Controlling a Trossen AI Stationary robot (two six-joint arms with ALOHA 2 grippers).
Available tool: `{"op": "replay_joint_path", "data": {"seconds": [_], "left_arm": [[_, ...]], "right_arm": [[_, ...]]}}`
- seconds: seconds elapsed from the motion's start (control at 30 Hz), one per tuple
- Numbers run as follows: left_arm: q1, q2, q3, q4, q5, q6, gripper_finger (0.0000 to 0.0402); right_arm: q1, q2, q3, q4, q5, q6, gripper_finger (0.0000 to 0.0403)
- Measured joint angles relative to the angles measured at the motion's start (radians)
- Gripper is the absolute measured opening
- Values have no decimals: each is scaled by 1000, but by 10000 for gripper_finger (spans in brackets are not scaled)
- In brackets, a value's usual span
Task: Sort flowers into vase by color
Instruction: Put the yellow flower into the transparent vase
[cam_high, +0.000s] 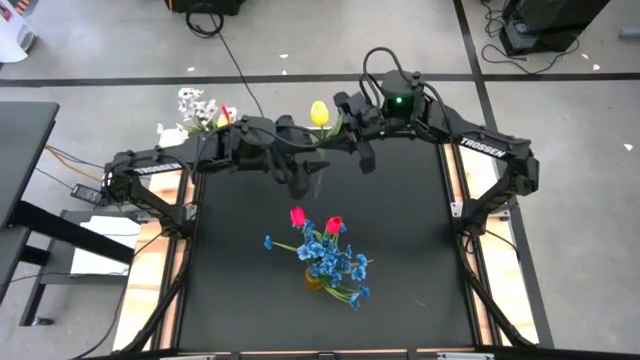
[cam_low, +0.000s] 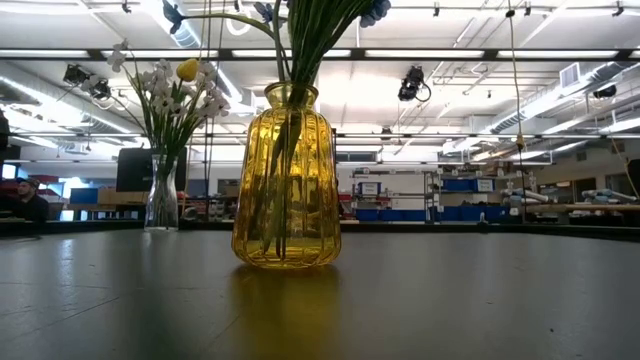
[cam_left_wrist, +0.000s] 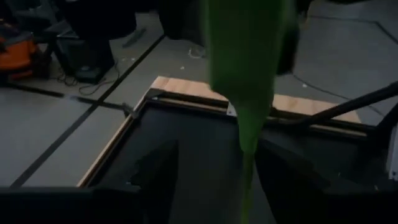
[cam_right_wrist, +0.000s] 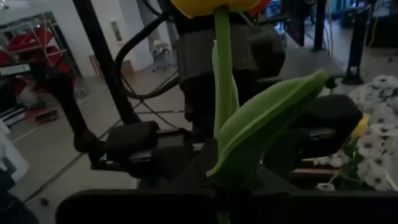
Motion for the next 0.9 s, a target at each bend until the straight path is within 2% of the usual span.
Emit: {"op": "replay_joint_path", "data": {"seconds": [0.37, 0.57, 0.77, 0.9], "left_arm": [[6, -16, -5, 135, 32, 26, 116], [19, -6, -5, 231, 133, 24, 96], [28, -2, -5, 231, 146, 13, 88], [29, -2, -5, 236, 152, 1, 53]], "right_arm": [[13, -75, 0, -12, 56, -31, 12], [31, -73, 1, -25, 73, -37, 12], [49, -73, 0, -20, 114, -59, 12], [47, -73, 0, -21, 114, -60, 12]]}}
